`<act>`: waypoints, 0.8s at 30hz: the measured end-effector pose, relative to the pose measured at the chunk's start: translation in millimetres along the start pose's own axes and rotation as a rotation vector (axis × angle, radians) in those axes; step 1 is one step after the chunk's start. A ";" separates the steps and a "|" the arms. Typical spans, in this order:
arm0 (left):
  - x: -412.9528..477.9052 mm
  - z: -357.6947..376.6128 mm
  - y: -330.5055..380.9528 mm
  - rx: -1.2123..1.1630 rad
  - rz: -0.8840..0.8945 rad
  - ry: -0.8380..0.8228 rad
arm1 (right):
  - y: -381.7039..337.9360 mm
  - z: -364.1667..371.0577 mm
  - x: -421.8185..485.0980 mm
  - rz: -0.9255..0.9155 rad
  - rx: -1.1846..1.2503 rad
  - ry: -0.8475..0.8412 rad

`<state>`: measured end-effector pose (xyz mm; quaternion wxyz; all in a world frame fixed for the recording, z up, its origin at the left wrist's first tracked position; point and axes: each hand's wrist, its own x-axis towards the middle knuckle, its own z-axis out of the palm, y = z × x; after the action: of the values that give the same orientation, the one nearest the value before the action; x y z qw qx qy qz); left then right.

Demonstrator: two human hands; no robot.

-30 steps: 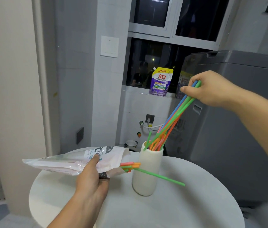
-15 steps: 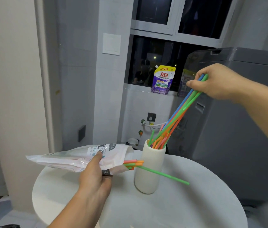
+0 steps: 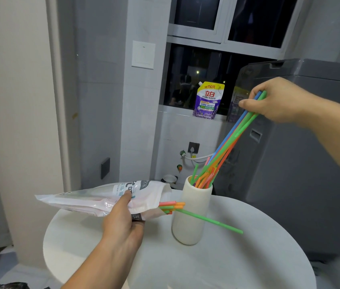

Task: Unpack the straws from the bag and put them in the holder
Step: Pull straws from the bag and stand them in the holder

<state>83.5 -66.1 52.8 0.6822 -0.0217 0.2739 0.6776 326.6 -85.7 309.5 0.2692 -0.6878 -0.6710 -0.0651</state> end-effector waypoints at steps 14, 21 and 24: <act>0.3 -0.8 -1.3 0.010 0.012 0.007 | -0.9 5.6 0.7 -0.004 0.013 -0.038; 1.0 -0.5 -1.2 -0.033 0.008 0.006 | 2.4 10.3 1.8 -0.024 0.031 -0.073; 1.4 0.1 -1.1 -0.046 0.002 0.003 | 2.3 9.0 3.7 -0.035 0.063 -0.077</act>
<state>84.5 -64.9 52.0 0.6804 -0.0381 0.2591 0.6845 326.7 -78.2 302.9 0.2637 -0.6690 -0.6945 -0.0223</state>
